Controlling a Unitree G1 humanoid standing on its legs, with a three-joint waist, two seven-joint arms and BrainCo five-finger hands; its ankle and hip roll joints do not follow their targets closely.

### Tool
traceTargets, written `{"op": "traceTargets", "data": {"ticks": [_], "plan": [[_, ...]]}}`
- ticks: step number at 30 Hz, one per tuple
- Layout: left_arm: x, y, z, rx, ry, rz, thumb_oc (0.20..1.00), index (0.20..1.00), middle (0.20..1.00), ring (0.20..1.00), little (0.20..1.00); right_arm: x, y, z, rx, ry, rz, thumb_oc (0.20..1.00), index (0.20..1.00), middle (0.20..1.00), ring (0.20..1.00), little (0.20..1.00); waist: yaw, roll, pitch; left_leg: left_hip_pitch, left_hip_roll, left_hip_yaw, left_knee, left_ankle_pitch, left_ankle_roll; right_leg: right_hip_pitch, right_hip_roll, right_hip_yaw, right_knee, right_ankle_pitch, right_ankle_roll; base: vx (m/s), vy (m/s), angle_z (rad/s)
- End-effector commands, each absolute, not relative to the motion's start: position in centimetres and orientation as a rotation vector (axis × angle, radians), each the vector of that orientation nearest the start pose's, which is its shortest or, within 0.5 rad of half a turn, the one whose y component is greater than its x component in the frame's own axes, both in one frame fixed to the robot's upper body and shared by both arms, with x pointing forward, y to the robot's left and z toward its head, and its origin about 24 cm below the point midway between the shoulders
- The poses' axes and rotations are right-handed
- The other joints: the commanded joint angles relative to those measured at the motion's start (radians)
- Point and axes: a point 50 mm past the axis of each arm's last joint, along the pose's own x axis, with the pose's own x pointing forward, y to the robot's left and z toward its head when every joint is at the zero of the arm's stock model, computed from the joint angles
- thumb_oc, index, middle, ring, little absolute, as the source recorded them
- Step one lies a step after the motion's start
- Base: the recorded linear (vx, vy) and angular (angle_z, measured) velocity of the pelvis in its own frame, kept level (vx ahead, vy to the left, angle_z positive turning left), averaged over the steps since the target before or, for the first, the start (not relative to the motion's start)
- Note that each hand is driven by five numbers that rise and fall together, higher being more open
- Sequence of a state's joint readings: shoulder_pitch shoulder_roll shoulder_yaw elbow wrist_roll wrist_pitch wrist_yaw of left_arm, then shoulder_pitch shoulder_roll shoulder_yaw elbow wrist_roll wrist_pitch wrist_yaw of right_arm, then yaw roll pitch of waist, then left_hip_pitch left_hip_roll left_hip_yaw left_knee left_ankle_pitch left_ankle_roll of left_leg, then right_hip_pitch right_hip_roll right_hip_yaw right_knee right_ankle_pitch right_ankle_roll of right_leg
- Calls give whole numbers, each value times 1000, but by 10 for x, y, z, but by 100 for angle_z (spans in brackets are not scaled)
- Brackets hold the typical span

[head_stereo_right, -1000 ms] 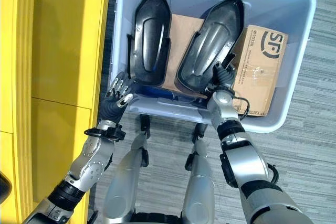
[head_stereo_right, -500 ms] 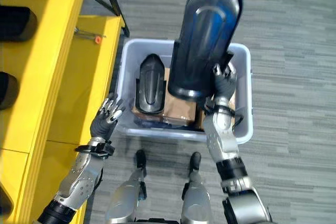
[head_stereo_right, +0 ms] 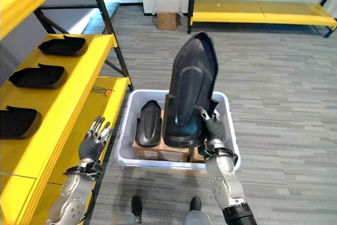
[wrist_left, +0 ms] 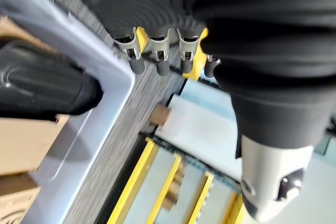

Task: Move parts from the plastic box to the shelf.

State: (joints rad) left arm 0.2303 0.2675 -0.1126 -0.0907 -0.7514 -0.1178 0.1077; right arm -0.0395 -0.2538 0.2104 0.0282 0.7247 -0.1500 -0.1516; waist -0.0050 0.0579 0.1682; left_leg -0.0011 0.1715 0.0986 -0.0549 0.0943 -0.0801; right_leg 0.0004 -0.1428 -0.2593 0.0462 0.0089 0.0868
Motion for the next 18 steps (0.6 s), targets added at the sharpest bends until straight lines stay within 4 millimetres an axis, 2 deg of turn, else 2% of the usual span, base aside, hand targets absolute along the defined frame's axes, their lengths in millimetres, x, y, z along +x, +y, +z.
{"op": "traceTargets", "data": {"ticks": [1,2,3,4,5,6,8,9,11,12,14,16,18], "plan": [[209,208,38,-444,-11,131,1000,1000,1000,1000,1000,272,-146,93,540,-219,128,200,200,200,200,200,35,-1,29,28,124,-30,32,61,-40,-44,20,-38,242,-210,-33,-192,-264,41],[207,208,36,-451,-8,143,1000,1000,1000,1000,1000,274,-143,97,525,-230,148,200,200,200,200,200,47,3,37,14,137,-43,28,92,-49,-57,30,-50,259,-222,-43,-225,-252,36],[206,207,35,-465,0,142,1000,1000,1000,1000,1000,276,-141,101,526,-245,167,200,200,200,200,200,63,10,54,-17,154,-70,12,154,-65,-81,38,-79,280,-233,-56,-254,-361,53],[207,204,30,-484,20,138,1000,1000,1000,1000,1000,276,-145,106,503,-270,164,200,200,200,200,200,84,7,75,-64,147,-70,-21,220,-87,-83,17,-136,294,-272,-63,-261,-351,90],[210,201,28,-486,32,123,1000,1000,1000,1000,1000,274,-150,106,479,-277,146,200,200,200,200,200,75,-5,76,-80,146,11,-24,213,-89,-74,-11,-190,267,-266,-63,-158,-295,188],[211,197,26,-486,42,106,1000,1000,1000,1000,1000,272,-153,102,482,-266,126,200,200,200,200,200,70,-7,71,-96,151,65,-25,215,-92,-59,-18,-228,235,-256,-62,-85,-159,306],[214,194,27,-480,44,79,1000,1000,1000,1000,1000,268,-158,97,484,-253,102,200,200,200,200,200,52,-6,71,-100,165,141,-19,228,-101,-30,-18,-274,191,-230,-57,-45,-100,261],[214,193,27,-480,43,73,1000,1000,1000,1000,1000,266,-160,94,476,-244,90,200,200,200,200,200,44,-7,69,-84,174,173,4,218,-101,-21,-19,-291,171,-218,-59,-90,-63,109],[212,196,29,-474,35,71,1000,1000,1000,1000,1000,263,-159,87,486,-213,95,200,200,200,200,200,45,-15,63,-61,160,144,112,152,-87,-19,-19,-303,148,-202,-66,-98,-44,94],[211,197,31,-468,27,73,1000,1000,1000,1000,1000,262,-158,86,475,-209,106,200,200,200,200,200,47,-23,59,-57,134,108,177,89,-73,-20,-27,-309,142,-195,-66,-55,-21,46],[210,198,34,-471,13,79,1000,1000,1000,1000,1000,261,-156,84,485,-198,116,200,200,200,200,200,48,-30,53,-28,89,66,219,-14,-53,-19,-37,-314,141,-190,-66,5,49,-4],[208,194,34,-477,18,61,1000,1000,1000,1000,1000,259,-158,83,500,-199,100,200,200,200,200,200,31,-15,38,23,77,115,124,-47,-41,-7,-48,-345,136,-177,-51,49,162,7],[205,194,30,-478,31,61,1000,1000,1000,1000,1000,257,-160,79,517,-186,92,200,200,200,200,200,28,-8,26,23,63,129,81,-58,-37,4,-64,-360,133,-154,-34,89,210,53]]}}
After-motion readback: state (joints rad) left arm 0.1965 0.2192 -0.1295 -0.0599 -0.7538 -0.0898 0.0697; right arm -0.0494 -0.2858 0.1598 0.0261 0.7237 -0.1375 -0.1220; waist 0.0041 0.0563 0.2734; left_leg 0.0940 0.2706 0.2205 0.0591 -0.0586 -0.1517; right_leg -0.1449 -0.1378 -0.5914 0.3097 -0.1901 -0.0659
